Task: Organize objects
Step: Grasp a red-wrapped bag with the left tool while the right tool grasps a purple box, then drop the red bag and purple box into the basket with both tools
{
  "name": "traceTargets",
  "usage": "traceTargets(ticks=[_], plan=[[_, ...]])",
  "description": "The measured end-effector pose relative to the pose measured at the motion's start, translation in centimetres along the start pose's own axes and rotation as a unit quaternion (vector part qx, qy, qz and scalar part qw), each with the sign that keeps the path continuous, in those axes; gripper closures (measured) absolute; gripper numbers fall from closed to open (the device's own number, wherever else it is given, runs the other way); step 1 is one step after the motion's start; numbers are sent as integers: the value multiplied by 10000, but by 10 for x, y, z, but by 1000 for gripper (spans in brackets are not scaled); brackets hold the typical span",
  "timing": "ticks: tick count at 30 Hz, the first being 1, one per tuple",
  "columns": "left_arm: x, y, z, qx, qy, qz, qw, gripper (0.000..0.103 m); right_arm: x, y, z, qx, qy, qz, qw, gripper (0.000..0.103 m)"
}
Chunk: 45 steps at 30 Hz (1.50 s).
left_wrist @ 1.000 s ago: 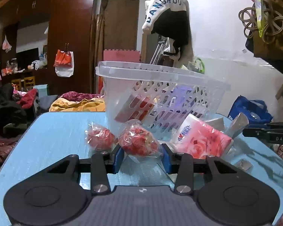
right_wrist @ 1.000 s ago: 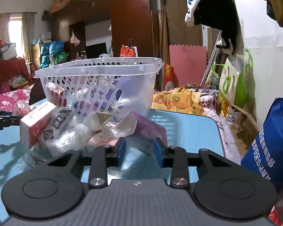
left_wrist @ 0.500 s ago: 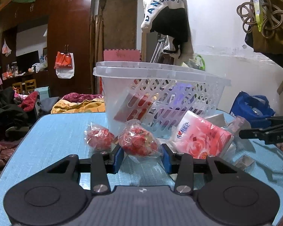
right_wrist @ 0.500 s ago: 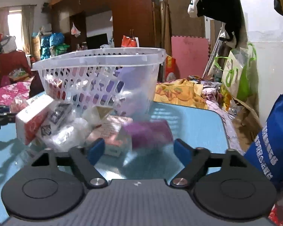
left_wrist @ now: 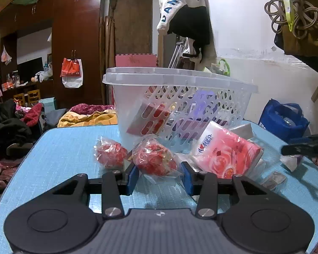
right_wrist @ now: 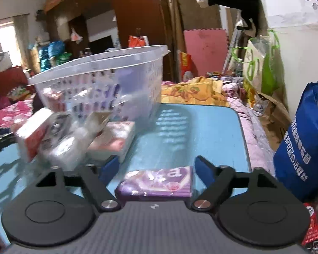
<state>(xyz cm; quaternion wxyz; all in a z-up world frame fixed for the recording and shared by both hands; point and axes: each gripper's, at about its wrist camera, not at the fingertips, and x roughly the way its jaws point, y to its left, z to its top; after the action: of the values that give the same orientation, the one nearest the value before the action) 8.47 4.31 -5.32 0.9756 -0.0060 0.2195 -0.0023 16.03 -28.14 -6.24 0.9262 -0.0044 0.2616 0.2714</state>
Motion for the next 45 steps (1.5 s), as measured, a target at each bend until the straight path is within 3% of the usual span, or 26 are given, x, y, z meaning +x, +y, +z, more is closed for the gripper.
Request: traceTargets(ticks=[8, 12, 14, 17, 20, 24, 26, 27, 28, 29, 31, 34, 36, 38, 40, 42, 45], plan=[[0, -1, 0, 13, 2, 9, 10000, 56, -4, 20, -11, -480, 175, -274, 9983, 22], [-9, 0, 0, -102, -287, 28, 9995, 56, -13, 27, -8, -631, -75, -434, 9970, 23], [-16, 5, 3, -339, -380, -147, 9986, 56, -26, 33, 1, -594, -380, -350, 9969, 23], [-28, 5, 26, -344, -582, -242, 9974, 56, -44, 48, 39, -642, -954, -64, 9933, 23], [-33, 2, 68, -231, -811, -305, 9960, 56, -40, 79, 95, -930, -1356, 49, 9864, 23], [2, -2, 125, -257, -531, -570, 9966, 56, 6, 103, 150, -1216, -1192, -172, 9852, 23], [31, -2, 142, -367, -278, -528, 9975, 55, 34, 102, 165, -1204, -996, -109, 9877, 21], [45, -2, 147, -384, -160, -497, 9979, 50, 44, 100, 168, -1200, -973, -98, 9879, 20], [59, -2, 150, -368, -30, -402, 9985, 44, 51, 100, 169, -1254, -953, -132, 9874, 18], [70, 0, 151, -382, 77, -267, 9989, 32, 57, 99, 170, -1295, -914, -274, 9870, 10], [81, 5, 147, -481, 233, -124, 9985, 31, 56, 97, 164, -1153, -928, -526, 9876, 0], [58, 13, 137, -534, -42, -466, 9975, 31, 39, 95, 155, -1151, -976, -138, 9885, 0], [32, 15, 130, -441, -281, -522, 9973, 30, 25, 96, 150, -1126, -1048, -119, 9880, 0], [9, 17, 119, -286, -454, -417, 9977, 24, 6, 97, 135, -1135, -1059, -30, 9879, 0], [-8, 24, 102, -243, -527, -81, 9983, 16, -6, 96, 115, -1196, -984, 113, 9879, 0], [-14, 38, 83, -364, -426, 112, 9984, 16, -8, 91, 91, -1010, -721, 173, 9921, 0], [-17, 59, 51, -812, -276, 60, 9963, 16, -6, 86, 52, -575, -281, 388, 9972, 0]])
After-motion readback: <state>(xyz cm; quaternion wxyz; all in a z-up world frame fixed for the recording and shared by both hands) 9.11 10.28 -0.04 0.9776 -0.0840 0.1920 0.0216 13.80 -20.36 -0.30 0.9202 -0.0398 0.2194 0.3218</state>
